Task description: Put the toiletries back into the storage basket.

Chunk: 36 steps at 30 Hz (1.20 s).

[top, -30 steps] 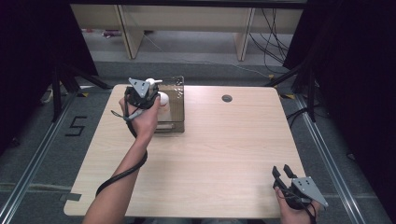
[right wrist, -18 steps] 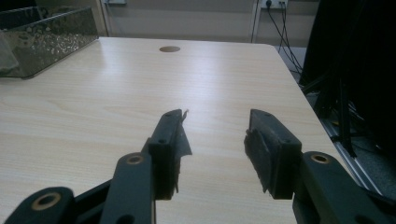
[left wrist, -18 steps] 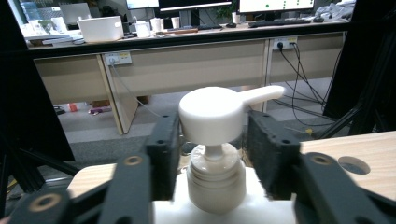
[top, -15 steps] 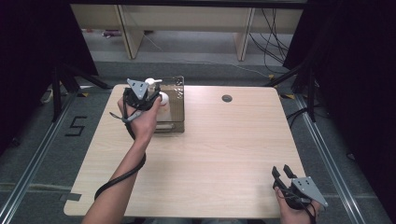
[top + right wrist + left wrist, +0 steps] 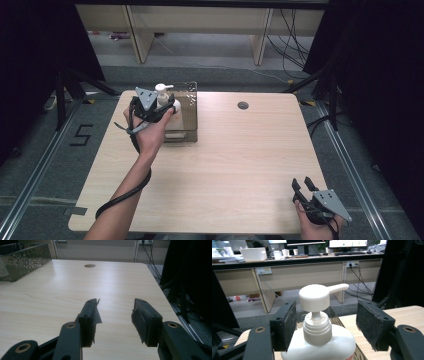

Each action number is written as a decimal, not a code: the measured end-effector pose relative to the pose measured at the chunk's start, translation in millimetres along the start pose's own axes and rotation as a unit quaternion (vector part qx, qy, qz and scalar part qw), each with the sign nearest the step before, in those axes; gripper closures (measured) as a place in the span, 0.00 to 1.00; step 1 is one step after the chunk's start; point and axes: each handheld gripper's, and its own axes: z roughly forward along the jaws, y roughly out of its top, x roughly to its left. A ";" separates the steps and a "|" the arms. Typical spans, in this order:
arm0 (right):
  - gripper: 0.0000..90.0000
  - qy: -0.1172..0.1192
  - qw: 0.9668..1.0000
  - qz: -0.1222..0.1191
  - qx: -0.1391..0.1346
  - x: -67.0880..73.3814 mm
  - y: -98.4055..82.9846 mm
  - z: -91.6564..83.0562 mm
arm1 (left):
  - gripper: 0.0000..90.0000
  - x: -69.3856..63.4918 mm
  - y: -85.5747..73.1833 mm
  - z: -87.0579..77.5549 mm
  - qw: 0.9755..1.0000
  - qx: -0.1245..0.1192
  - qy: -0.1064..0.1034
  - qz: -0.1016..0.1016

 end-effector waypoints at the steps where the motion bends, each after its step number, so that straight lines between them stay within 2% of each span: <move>1: 0.61 -0.002 1.000 0.000 -0.002 0.1 0.0 0.2 | 0.36 0.5 -0.5 -1.1 1.000 0.000 -0.003 0.000; 3: 0.61 -0.003 1.000 0.000 0.002 0.2 0.1 -0.2 | 0.35 2.2 -1.9 -4.3 1.000 0.004 -0.015 -0.003; 4: 0.61 -0.002 1.000 0.009 0.002 1.7 -0.4 0.4 | 0.35 2.6 -2.7 -5.5 1.000 0.006 -0.019 -0.002; 7: 0.61 -0.002 1.000 0.006 0.003 1.7 -0.5 0.2 | 0.35 3.9 -4.9 -9.2 1.000 0.007 -0.030 0.000; 11: 0.61 0.000 1.000 0.003 0.006 1.0 -0.4 -0.2 | 0.35 8.7 -6.9 -15.9 0.999 0.007 -0.035 0.004; 12: 0.61 0.002 1.000 0.010 0.007 1.9 -0.3 -0.4 | 0.35 10.2 -7.6 -17.7 0.999 0.007 -0.037 0.006; 13: 0.61 -0.005 1.000 0.007 0.005 1.8 -0.7 -0.2 | 0.35 11.6 -8.3 -19.3 0.999 0.008 -0.037 0.007; 15: 0.61 -0.005 1.000 0.009 0.006 2.2 -0.7 -0.5 | 0.35 15.0 -11.1 -22.6 0.999 0.009 -0.042 0.010; 21: 0.60 -0.002 1.000 0.006 0.005 2.3 -0.8 0.2 | 0.35 27.3 -23.5 -31.6 0.999 0.015 -0.040 0.014; 22: 0.60 -0.004 1.000 0.018 0.009 4.4 -0.8 -0.5 | 0.35 28.7 -25.8 -32.4 0.999 0.017 -0.044 0.014; 23: 0.60 -0.003 1.000 0.003 0.005 2.5 -0.6 0.5 | 0.35 30.5 -28.3 -33.1 0.999 0.018 -0.047 0.011; 26: 0.60 0.002 1.000 0.006 0.007 2.7 -0.8 0.8 | 0.36 35.7 -36.3 -36.4 0.999 0.020 -0.046 0.012; 33: 0.60 0.009 1.000 0.006 0.004 2.3 -1.3 2.1 | 0.36 38.3 -55.2 -42.9 0.998 0.018 -0.064 0.009; 34: 0.60 -0.002 1.000 0.002 0.005 2.0 -1.3 1.2 | 0.36 39.2 -58.5 -43.8 0.998 0.017 -0.064 0.009; 35: 0.60 -0.005 1.000 0.010 0.009 2.7 -1.6 0.8 | 0.36 39.6 -60.3 -44.6 0.998 0.019 -0.063 0.011; 36: 0.60 -0.007 1.000 0.006 0.006 1.9 -1.7 0.9 | 0.36 40.0 -62.2 -45.4 0.998 0.019 -0.063 0.014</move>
